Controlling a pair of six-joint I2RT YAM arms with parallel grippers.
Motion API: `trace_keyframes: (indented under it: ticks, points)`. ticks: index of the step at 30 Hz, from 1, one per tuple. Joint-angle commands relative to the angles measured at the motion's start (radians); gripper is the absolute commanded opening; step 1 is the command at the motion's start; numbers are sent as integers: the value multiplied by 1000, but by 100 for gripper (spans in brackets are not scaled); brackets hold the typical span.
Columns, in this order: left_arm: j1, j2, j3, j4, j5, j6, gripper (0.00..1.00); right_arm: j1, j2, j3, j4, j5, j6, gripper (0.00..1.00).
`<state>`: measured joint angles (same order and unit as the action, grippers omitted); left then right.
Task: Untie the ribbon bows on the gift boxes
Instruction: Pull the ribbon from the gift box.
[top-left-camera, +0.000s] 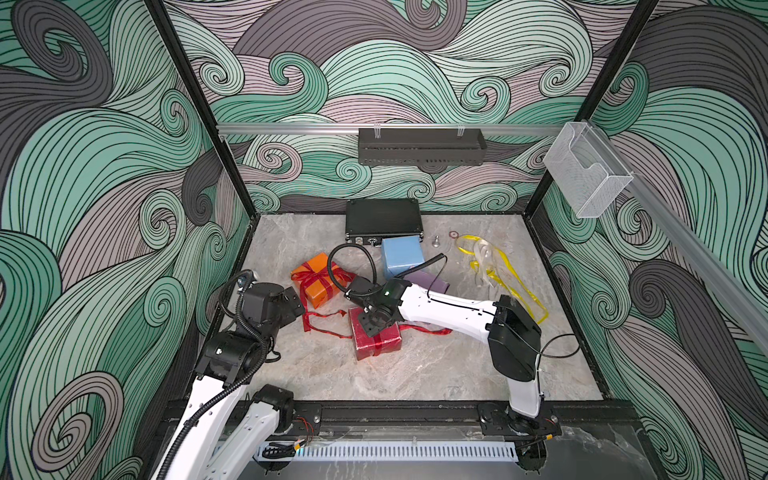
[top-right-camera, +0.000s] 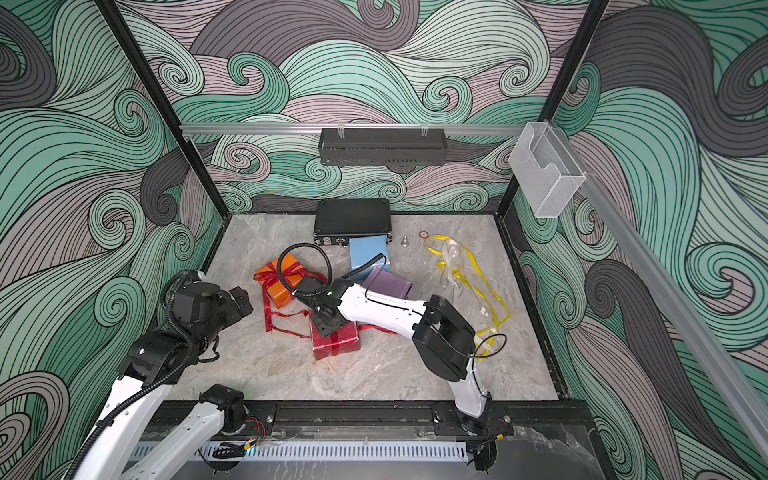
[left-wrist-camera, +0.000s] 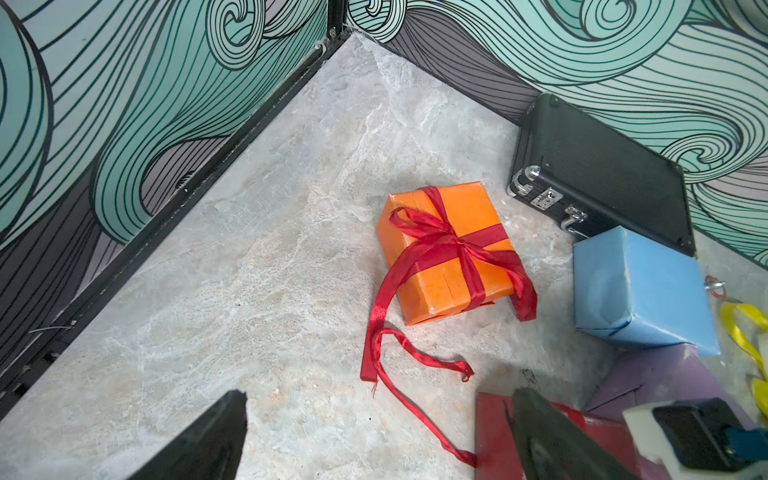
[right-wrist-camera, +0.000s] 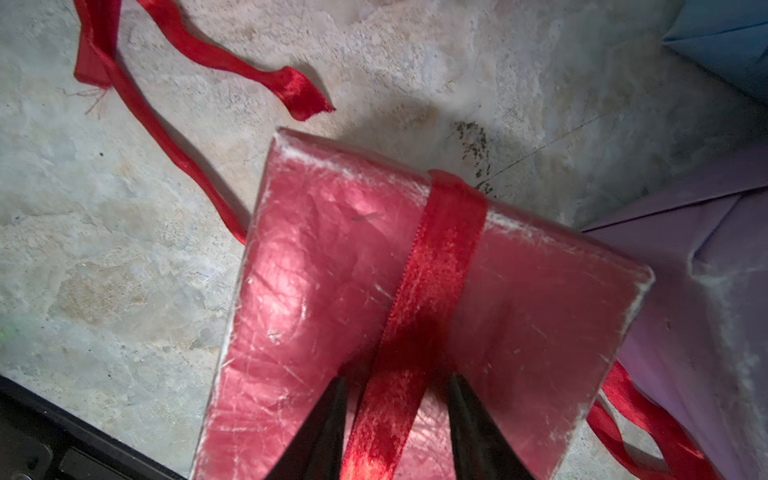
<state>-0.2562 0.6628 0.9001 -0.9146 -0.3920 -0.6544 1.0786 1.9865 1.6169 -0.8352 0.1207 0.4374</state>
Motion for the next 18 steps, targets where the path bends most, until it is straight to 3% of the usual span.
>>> trace_keyframes:
  ticks: [1, 4, 9, 18]
  points:
    - [24, -18, -2, 25, 40, 9, 99, -6, 22, 17, -51, 27, -8, 39]
    - [35, -26, -12, 41, 61, 13, 98, -10, 30, 33, -52, 16, -15, 37]
    - [44, -21, -14, 51, 89, 20, 98, -30, 48, 53, -58, -10, -24, 18]
    - [51, -20, -20, 64, 113, 27, 98, -31, 56, 43, -59, -26, -29, 7]
